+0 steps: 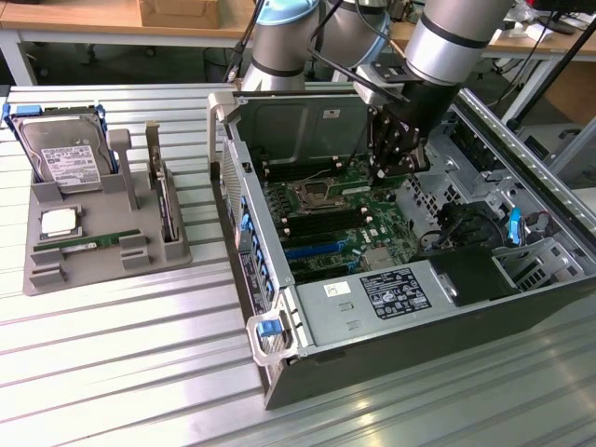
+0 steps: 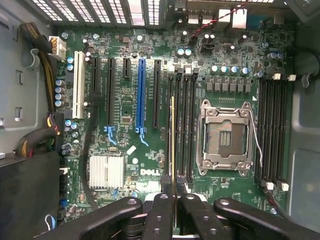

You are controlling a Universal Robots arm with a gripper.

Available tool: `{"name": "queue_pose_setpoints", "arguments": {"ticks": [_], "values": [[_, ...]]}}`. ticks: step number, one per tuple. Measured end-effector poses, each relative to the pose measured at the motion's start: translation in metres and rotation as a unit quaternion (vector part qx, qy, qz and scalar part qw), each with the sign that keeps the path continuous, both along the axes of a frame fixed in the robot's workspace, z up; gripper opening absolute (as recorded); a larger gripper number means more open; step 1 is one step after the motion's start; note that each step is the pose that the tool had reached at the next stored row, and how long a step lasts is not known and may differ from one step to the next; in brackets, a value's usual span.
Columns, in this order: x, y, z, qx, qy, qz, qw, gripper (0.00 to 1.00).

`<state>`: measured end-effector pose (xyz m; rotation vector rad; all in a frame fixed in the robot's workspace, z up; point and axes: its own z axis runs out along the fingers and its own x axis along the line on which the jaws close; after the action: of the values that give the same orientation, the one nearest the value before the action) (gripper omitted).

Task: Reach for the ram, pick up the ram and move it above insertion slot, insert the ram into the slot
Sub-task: 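Insert the ram into the slot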

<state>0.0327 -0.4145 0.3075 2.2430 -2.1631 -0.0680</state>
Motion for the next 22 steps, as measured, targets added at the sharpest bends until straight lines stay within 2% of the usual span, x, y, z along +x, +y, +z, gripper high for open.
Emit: {"name": "queue_pose_setpoints", "arguments": {"ticks": [22], "values": [[0.0000,0.0000,-0.0102,0.0000,0.0000,0.000,1.0000,0.12]]}}
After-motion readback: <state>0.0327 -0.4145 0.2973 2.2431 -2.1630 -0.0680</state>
